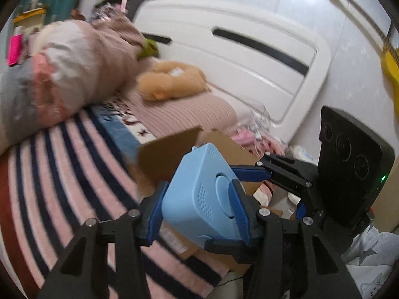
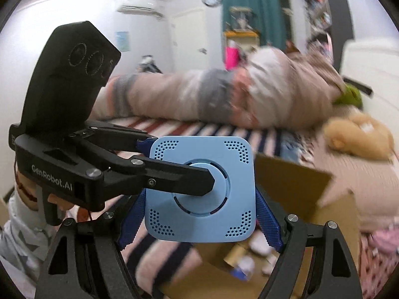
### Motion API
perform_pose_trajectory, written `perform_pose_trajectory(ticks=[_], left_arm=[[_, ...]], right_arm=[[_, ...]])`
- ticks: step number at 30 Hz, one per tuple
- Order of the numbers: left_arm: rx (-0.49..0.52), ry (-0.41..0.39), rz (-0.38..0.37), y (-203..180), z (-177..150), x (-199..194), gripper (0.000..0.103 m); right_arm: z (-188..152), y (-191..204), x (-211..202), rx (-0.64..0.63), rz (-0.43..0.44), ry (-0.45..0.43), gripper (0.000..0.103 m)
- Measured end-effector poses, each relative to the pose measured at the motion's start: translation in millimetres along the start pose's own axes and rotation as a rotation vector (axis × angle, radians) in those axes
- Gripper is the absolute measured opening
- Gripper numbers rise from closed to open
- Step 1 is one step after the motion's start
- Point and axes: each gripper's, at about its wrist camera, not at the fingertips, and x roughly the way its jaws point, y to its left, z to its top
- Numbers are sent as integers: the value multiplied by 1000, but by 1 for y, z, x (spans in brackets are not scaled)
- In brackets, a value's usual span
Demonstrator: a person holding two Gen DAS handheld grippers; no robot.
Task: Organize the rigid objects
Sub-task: 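Lower the blue speaker into the box and open the right gripper, then grasp the white KATO concealer tube with the right gripper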
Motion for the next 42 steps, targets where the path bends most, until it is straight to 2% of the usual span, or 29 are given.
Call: perform_pose_trajectory(ticks=[4, 6, 8, 9, 10, 13, 16, 19, 21, 24, 26, 28, 31, 34, 36, 38, 39, 40, 41, 42], left_arm=[[55, 127, 10, -17, 13, 50, 46], [71, 165, 23, -23, 16, 64, 46], [78, 175, 53, -25, 17, 70, 55], [79, 170, 61, -24, 18, 71, 66], [78, 152, 70, -23, 19, 69, 73], [61, 122, 91, -16, 20, 58, 73], [42, 86, 120, -6, 18, 40, 73], [30, 39, 187, 8, 10, 14, 74], [15, 9, 221, 19, 2, -6, 75], [-23, -47, 309, 43, -17, -40, 80], [-56, -66, 363, 61, -33, -56, 80], [-86, -68, 420, 82, -53, -66, 80], [-121, -67, 449, 110, -79, -71, 80], [-160, -58, 444, 137, -99, -64, 80], [-176, -49, 432, 152, -107, -57, 80], [-188, -47, 416, 167, -115, -50, 80], [-194, -48, 411, 172, -120, -49, 80], [-206, -53, 408, 178, -124, -48, 80], [-228, -58, 411, 185, -129, -46, 80], [-254, -57, 421, 192, -134, -44, 80]], right_arm=[[-8, -34, 3, 34, -53, 93, 79], [-16, -47, 7, 49, -68, 147, 79], [-21, -55, 10, 59, -81, 182, 79], [-26, -56, 11, 59, -100, 198, 79], [-28, -57, 12, 58, -117, 213, 80], [-32, -63, 14, 62, -144, 235, 91], [-30, -64, 12, 63, -151, 221, 91], [-26, -56, 6, 57, -136, 184, 91], [-18, -43, 3, 51, -103, 140, 91], [-6, -12, 2, 27, -1, 82, 90], [1, 17, 3, -18, 53, 39, 85], [6, 44, 10, -59, 67, 21, 63], [7, 82, 29, -86, 130, 34, 48], [-5, 109, 62, -51, 163, 109, 47], [-22, 115, 89, 13, 119, 163, 48], [-38, 109, 115, 109, 32, 203, 53], [-44, 104, 126, 144, -15, 218, 69], [-50, 98, 138, 173, -73, 227, 90], [-55, 90, 152, 200, -145, 237, 96], [-58, 84, 162, 216, -180, 242, 96]])
